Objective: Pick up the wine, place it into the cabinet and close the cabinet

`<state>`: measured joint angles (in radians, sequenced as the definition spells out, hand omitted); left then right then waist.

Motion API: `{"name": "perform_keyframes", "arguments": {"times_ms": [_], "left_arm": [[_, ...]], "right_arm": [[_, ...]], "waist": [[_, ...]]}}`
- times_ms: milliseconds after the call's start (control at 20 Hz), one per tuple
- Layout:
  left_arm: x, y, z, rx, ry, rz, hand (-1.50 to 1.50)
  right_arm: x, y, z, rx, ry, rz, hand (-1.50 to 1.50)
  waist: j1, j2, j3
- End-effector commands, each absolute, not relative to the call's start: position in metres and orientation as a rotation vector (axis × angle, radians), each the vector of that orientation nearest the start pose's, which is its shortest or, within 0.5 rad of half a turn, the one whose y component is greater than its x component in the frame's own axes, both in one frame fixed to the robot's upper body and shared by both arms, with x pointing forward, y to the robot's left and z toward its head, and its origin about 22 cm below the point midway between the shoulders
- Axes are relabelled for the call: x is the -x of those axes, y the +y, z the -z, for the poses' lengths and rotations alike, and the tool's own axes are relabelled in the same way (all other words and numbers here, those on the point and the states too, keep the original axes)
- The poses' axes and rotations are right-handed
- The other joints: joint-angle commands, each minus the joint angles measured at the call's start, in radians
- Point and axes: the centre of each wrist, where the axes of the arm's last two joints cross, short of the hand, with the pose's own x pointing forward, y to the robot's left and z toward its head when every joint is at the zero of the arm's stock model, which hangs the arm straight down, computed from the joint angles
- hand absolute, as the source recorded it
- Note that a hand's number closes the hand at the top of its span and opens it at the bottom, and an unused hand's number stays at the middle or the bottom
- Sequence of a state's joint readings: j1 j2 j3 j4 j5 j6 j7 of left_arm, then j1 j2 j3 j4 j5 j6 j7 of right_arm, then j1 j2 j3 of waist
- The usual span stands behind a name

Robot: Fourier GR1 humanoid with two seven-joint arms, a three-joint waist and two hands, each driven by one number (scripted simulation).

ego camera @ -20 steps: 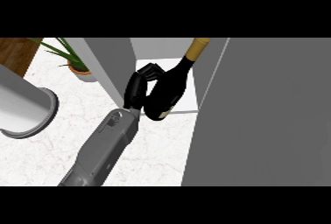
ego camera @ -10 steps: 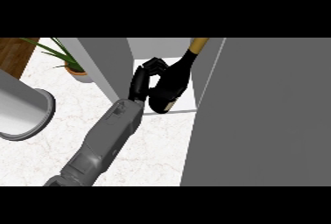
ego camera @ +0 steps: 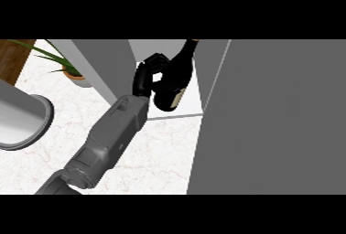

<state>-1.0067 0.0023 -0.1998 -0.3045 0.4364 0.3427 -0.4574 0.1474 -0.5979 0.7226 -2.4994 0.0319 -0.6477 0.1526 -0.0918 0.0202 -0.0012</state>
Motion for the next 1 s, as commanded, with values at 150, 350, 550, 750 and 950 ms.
{"name": "perform_keyframes", "arguments": {"times_ms": [150,350,550,750,950], "left_arm": [[-0.424,0.115,-0.018,-0.097,-1.632,0.024,1.50],[-0.422,0.110,-0.014,-0.142,-1.666,0.031,1.50],[-0.431,0.127,-0.024,-0.215,-1.678,0.046,-1.50],[-0.439,0.145,-0.035,-0.280,-1.706,0.085,-1.50],[-0.434,0.140,-0.026,-0.347,-1.714,0.116,-1.50]], "right_arm": [[-0.073,-0.184,-0.182,-0.259,-1.945,-0.142,-1.50],[-0.080,-0.183,-0.178,-0.296,-1.957,-0.165,-1.50],[-0.074,-0.182,-0.178,-0.300,-1.954,-0.167,-1.50],[-0.076,-0.181,-0.172,-0.296,-1.957,-0.181,-1.50],[-0.080,-0.183,-0.174,-0.281,-1.974,-0.206,-1.50]], "waist": [[-0.017,0.005,0.000],[-0.017,0.015,0.001],[-0.042,0.016,0.000],[-0.041,0.019,0.000],[-0.024,0.020,-0.002]]}}
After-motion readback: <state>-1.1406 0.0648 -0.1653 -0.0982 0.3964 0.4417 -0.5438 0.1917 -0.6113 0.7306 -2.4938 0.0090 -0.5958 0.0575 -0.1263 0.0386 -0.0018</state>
